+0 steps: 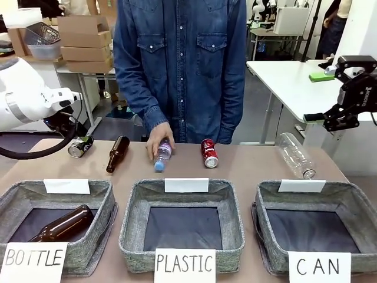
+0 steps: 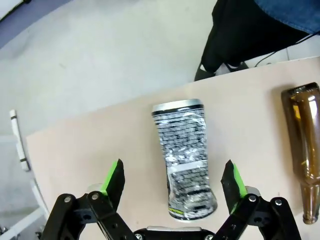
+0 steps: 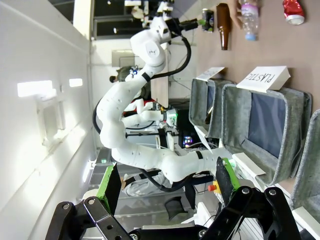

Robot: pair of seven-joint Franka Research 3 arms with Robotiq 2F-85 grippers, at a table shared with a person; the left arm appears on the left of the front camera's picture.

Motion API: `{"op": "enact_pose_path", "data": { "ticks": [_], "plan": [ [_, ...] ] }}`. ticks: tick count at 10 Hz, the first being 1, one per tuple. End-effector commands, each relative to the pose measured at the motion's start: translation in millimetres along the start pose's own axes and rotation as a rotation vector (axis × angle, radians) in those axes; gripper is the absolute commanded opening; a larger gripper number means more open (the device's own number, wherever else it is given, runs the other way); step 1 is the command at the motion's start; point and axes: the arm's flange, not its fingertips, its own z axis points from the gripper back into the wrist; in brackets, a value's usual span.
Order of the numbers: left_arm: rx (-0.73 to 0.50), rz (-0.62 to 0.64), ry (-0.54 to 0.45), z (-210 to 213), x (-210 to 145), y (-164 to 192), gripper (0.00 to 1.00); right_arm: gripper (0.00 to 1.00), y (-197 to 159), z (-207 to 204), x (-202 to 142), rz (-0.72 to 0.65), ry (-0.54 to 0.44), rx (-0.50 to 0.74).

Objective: Sort the can waste into the basket.
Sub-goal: Pick up the can waste from the table and place it in the right Fabric basket.

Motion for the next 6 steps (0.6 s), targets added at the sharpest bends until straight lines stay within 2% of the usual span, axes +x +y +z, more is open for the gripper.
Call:
{"op": "enact_pose_path", "data": {
  "ticks": [1,5,6],
  "plan": [
    [0.001,0.009,0.03,-13,13,7,1.0,1.0,1,-1,3,0.023,-0.003,0.023],
    [-0.016,0.02,0.056,-26,13,7,1.0,1.0,1,-1,3,0.023,-0.003,0.023],
    [0.004,0.009,0.064,-26,14,7,0.4,1.0,1,-1,3,0.023,-0.003,0.023]
  ]
}}
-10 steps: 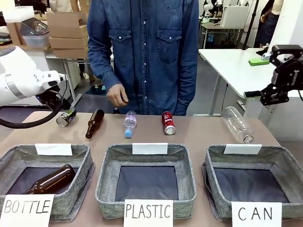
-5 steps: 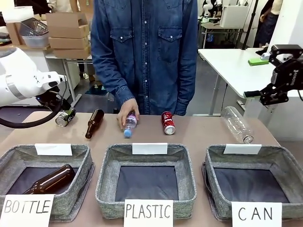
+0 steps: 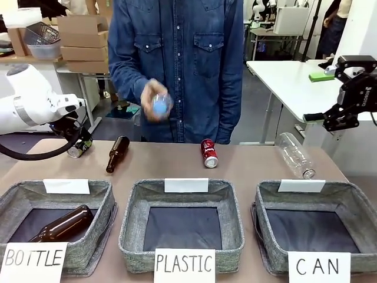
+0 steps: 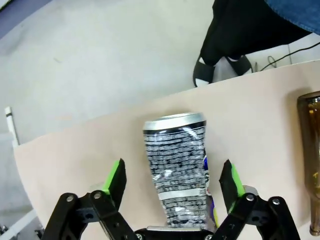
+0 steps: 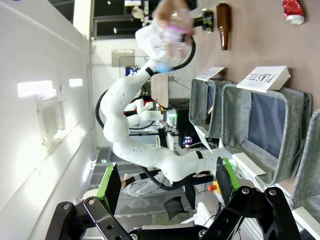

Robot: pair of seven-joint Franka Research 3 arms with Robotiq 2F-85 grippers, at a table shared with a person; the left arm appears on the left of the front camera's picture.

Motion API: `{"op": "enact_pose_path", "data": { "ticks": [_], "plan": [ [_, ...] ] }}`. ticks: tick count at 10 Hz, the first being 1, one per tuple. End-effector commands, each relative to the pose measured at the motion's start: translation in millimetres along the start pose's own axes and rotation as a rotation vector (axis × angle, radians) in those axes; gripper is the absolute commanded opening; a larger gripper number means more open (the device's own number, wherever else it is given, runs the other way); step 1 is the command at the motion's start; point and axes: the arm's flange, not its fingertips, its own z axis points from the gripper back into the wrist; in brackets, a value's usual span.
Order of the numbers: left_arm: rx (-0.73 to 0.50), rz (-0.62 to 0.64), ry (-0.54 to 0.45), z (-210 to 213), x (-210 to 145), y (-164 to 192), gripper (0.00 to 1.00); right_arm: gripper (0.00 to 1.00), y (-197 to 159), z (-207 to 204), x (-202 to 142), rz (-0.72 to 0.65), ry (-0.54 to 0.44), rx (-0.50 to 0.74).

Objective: Sort the can waste into the basket.
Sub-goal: Pick up the can waste from the table and place it in the right Fabric basket.

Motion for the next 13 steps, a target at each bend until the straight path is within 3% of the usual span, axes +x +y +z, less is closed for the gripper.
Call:
{"op": "enact_pose_path", "data": {
  "ticks": [1,2,3,4,9,11,13],
  "plan": [
    [0.033,0.01,0.021,3,6,4,0.41,1.0,1,-1,3,0.023,-0.003,0.023],
    [0.027,0.015,0.025,3,5,4,0.0,1.0,1,-1,3,0.023,-0.003,0.023],
    [0.028,0.018,0.026,2,5,3,0.35,1.0,1,-1,3,0.023,-0.003,0.023],
    [0.031,0.016,0.032,1,4,3,0.0,1.0,1,-1,3,0.023,-0.003,0.023],
    [0.031,0.027,0.021,5,4,5,0.0,1.0,1,-1,3,0.023,-0.003,0.023],
    [-0.039,0.036,0.047,19,4,5,0.0,1.0,1,-1,3,0.023,-0.003,0.023],
    [-0.211,0.001,0.081,104,-8,-7,0.0,1.0,1,-1,3,0.023,-0.003,0.023]
  ]
}}
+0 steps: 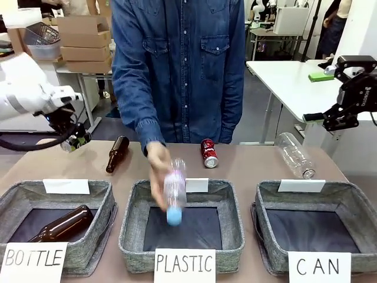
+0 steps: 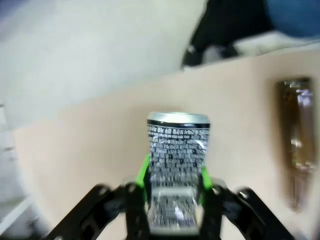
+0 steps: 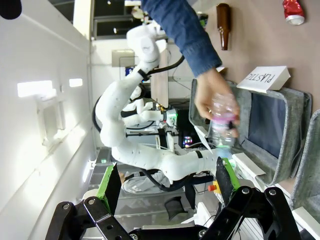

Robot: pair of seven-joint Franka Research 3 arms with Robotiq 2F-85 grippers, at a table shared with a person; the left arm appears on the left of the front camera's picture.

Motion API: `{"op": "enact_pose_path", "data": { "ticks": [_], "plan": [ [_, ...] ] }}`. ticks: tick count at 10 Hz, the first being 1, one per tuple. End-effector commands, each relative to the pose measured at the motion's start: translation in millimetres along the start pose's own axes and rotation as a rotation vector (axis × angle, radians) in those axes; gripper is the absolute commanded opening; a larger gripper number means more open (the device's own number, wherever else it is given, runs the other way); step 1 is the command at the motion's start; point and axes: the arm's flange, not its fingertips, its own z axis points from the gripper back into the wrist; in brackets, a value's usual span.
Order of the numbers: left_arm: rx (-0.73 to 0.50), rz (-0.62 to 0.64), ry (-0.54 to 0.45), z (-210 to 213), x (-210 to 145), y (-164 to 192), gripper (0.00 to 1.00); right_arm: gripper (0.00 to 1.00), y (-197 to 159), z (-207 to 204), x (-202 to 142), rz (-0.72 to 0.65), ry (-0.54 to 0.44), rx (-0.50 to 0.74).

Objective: Sort the can waste into the basket.
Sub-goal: Pick up the can waste from the table and place it in the right Fabric basket.

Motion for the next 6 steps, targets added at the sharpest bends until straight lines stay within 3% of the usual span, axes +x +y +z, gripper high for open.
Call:
{"op": "enact_pose_path", "data": {
  "ticks": [1,3,6],
  "plan": [
    [-0.192,-0.122,0.004,120,-42,-28,0.0,1.0,1,-1,2,0.023,-0.003,0.023],
    [-0.302,-0.276,-0.019,205,-101,-65,0.0,1.0,1,-1,2,0.023,-0.003,0.023],
    [-0.45,-0.574,-0.066,288,-202,-113,0.0,1.0,1,-1,2,0.023,-0.003,0.023]
  ]
}}
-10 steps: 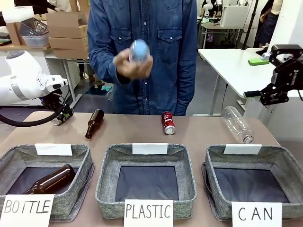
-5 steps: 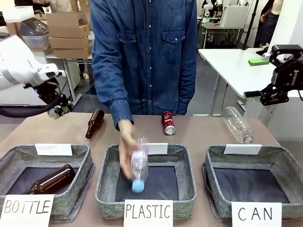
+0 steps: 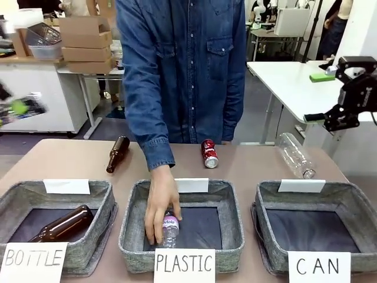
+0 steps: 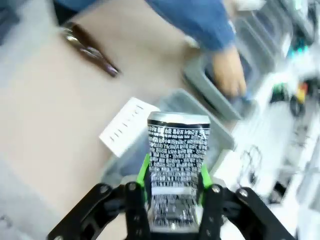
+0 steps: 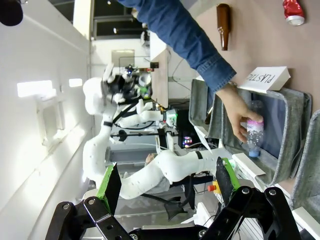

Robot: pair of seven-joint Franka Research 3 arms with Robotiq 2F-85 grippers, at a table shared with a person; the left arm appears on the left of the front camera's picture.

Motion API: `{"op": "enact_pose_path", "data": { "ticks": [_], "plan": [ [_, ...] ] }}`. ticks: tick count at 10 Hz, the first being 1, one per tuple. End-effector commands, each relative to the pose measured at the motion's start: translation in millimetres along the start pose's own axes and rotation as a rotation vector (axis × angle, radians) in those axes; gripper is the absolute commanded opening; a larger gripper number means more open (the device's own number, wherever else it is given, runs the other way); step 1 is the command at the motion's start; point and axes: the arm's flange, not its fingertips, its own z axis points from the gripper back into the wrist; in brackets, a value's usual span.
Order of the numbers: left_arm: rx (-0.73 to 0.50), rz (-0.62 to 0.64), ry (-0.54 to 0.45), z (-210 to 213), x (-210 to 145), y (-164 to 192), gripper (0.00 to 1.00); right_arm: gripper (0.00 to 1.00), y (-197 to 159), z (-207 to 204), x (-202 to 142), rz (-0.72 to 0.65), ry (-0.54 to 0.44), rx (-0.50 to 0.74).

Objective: Sort the can waste into the basket.
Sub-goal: Pick up the can waste from the table and place it in the right Fabric basket.

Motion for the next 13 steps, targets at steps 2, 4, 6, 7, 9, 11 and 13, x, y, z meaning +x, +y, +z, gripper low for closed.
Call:
{"op": "enact_pose_path", "data": {
  "ticks": [2,4,6,7,9,11,13],
  "plan": [
    [0.042,-0.279,0.13,-16,-63,-84,0.0,1.0,0,-2,2,0.021,-0.003,0.024],
    [-0.035,-0.186,0.091,1,-47,-65,0.0,1.0,0,-2,2,0.021,-0.003,0.024],
    [-0.035,-0.186,0.091,1,-47,-65,0.0,1.0,0,-2,2,0.021,-0.003,0.024],
    [-0.035,-0.186,0.091,1,-47,-65,0.0,1.0,0,-2,2,0.021,-0.003,0.024],
    [-0.191,-0.424,-0.069,-48,-18,-108,0.39,1.0,6,17,-2,0.046,-0.026,-0.048],
    [-0.259,-0.703,-0.065,-133,65,-211,0.39,1.0,1,75,-10,-0.007,-0.075,-0.109],
    [-0.401,-1.024,-0.036,-208,113,-309,0.39,1.0,-14,167,-40,0.017,-0.192,-0.225]
  ]
}}
